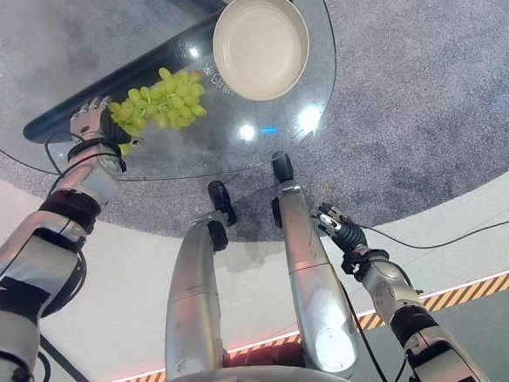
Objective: Pick up fruits into the plate
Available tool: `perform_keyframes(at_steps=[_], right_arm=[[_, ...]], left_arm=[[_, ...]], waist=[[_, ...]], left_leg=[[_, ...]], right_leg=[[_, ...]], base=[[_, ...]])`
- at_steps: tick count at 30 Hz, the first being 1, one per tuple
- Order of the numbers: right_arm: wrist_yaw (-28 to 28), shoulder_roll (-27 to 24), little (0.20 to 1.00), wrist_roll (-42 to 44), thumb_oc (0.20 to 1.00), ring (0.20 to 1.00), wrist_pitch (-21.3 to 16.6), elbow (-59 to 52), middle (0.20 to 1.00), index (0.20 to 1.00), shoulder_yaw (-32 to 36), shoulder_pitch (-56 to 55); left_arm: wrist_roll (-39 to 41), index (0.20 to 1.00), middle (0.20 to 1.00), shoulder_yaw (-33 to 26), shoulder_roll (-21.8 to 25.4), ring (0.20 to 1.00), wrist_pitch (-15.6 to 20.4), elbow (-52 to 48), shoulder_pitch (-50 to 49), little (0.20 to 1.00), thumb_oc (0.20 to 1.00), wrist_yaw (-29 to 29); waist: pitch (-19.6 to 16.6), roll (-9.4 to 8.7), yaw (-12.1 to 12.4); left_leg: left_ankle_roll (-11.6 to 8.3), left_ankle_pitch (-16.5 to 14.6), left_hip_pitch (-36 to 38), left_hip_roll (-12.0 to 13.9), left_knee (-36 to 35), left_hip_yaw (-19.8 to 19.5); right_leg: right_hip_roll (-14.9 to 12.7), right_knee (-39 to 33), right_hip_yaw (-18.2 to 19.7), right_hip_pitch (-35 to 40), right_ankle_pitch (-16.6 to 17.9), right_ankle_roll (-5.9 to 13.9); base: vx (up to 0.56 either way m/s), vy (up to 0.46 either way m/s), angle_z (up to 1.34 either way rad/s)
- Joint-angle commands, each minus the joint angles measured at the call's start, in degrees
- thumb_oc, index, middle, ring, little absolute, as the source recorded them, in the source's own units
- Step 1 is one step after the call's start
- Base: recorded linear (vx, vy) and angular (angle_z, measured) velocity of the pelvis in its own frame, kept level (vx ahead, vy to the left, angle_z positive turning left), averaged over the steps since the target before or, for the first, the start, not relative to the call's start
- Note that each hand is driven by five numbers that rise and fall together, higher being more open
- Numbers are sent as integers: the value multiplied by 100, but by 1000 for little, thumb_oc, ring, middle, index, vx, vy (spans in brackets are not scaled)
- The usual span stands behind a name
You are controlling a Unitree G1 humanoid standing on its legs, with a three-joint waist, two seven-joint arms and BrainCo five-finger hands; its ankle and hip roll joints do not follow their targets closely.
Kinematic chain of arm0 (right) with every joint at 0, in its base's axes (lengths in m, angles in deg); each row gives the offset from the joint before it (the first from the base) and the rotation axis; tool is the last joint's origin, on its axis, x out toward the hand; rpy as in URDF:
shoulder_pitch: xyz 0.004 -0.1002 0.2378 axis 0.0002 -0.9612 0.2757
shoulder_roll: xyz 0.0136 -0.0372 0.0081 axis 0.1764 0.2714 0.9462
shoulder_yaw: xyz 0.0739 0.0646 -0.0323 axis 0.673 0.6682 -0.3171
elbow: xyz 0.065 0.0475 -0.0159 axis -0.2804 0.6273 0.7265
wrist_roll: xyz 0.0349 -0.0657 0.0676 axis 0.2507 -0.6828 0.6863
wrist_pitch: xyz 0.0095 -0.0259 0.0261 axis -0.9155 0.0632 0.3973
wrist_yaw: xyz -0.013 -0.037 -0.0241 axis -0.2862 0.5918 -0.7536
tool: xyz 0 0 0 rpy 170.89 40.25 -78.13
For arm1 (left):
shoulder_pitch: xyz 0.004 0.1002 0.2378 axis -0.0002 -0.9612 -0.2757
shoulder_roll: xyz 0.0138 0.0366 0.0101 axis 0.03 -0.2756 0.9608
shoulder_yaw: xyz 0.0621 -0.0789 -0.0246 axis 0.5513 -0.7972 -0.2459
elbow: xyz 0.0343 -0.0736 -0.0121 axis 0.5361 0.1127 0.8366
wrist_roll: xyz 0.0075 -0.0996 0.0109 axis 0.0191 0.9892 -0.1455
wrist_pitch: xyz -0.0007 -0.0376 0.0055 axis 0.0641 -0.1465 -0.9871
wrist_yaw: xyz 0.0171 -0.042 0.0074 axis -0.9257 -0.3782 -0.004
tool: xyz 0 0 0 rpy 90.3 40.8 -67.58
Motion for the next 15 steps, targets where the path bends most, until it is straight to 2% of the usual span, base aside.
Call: perform_keyframes(at_steps=[1,4,5,6,15], right_arm=[[133,117,1000,266,1000,1000,-68,-513,1000,1000,-122,-623],[102,122,1000,303,1000,1000,-67,-574,1000,1000,-140,-618],[93,116,1000,321,1000,1000,-77,-599,1000,1000,-160,-600],[90,113,1000,345,1000,1000,-81,-612,1000,1000,-174,-592],[97,88,1000,400,1000,1000,-114,-679,1000,1000,-211,-579]], left_arm=[[-241,1000,1000,-199,511,1000,-157,229,-254,1000,1000,-20],[-133,1000,1000,-185,472,1000,-65,240,-251,1000,1000,3],[-91,944,944,-155,428,944,-50,264,-207,944,944,-80],[-72,200,200,-121,393,200,1,282,-183,200,200,-124],[57,200,200,82,249,200,190,350,48,200,200,-147]], waist=[[-303,-207,65],[-303,-215,61],[-303,-223,54],[-303,-230,46],[-303,-270,-24]], left_leg=[[322,-31,-205,-519,-36,350],[345,-36,-243,-521,-35,358],[351,-36,-266,-523,-42,362],[349,-35,-273,-525,-49,367],[375,-31,-230,-535,-161,418]], right_leg=[[92,176,-489,2,25,-4],[100,198,-477,-60,39,0],[102,196,-471,-91,48,2],[105,180,-468,-99,58,4],[136,62,-433,-111,123,26]], base=[[-2,42,2],[-4,27,0],[-12,35,-1],[-11,30,-2],[0,0,0]])
